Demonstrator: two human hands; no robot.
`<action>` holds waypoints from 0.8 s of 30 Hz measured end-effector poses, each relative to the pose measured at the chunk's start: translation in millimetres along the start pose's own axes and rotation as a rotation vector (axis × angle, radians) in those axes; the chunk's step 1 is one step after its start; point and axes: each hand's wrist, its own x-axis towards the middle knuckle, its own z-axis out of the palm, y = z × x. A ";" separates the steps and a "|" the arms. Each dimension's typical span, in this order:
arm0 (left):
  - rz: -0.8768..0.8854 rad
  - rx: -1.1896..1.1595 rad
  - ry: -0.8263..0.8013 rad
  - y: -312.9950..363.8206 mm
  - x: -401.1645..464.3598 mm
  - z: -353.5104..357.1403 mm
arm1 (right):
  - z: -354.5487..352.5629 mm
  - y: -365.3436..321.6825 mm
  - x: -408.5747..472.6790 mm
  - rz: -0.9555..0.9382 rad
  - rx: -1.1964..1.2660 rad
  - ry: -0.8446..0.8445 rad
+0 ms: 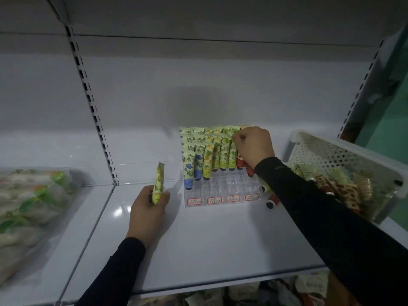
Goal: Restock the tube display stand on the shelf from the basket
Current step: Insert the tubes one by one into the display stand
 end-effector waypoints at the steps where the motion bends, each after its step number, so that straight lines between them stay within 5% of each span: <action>1: 0.001 -0.006 -0.001 0.0 -0.1 0.1 | 0.5 -0.2 0.0 0.001 -0.003 -0.003; 17: -0.006 -0.006 -0.008 4.0 -3.7 -0.8 | -16.8 -4.5 1.5 0.111 0.095 -0.098; 21: -0.007 0.008 -0.010 5.0 -3.5 -0.7 | -25.2 -9.0 -2.9 0.059 0.171 0.018; 24: -0.015 0.007 -0.012 5.6 -3.9 -1.2 | -22.4 -13.2 -6.9 -0.011 0.174 -0.070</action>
